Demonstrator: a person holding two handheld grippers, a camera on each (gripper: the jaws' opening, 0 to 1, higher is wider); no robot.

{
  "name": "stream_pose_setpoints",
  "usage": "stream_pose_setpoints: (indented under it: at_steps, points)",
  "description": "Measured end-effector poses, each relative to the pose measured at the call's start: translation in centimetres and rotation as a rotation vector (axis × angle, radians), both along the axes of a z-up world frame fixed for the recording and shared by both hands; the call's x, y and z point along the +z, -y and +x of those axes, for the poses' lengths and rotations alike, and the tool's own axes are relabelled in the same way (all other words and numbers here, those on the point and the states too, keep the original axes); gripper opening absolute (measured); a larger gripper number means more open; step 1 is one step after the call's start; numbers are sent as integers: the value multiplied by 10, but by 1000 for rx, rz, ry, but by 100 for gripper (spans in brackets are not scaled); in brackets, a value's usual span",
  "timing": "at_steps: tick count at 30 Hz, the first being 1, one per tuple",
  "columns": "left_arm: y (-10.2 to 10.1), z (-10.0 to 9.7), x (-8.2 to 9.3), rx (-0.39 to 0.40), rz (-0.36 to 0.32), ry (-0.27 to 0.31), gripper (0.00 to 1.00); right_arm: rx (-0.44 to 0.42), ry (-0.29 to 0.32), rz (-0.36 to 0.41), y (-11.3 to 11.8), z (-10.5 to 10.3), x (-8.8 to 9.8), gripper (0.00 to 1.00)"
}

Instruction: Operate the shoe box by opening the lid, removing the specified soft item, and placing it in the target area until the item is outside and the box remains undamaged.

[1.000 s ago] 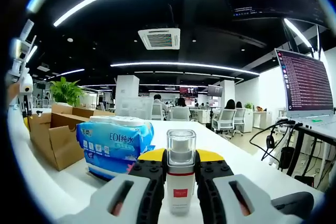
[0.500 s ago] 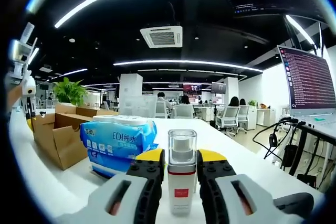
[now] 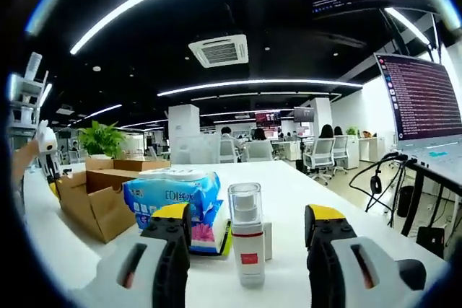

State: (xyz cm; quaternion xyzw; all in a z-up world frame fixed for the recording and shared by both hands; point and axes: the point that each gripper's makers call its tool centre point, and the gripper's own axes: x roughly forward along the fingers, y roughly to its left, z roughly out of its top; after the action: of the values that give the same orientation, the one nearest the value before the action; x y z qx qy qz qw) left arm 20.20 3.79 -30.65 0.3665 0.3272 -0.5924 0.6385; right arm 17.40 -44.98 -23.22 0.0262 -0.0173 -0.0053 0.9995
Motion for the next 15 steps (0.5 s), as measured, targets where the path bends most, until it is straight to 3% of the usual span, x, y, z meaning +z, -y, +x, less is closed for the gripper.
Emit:
stream_pose_setpoints:
  at_steps: [2, 10, 12, 15]
  points:
    - [0, 0, 0, -7, -2, 1, 2, 23, 26, 9, -2, -4, 9, 70]
    - [0, 0, 0, -11, -3, 1, 2, -19, 119, -58, -3, -24, 51, 79]
    - [0, 0, 0, -11, -4, -1, 2, -13, 138, -64, -6, -27, 59, 77]
    - [0, 0, 1, -11, -3, -4, 2, -89, 118, -155, 4, -32, 71, 75]
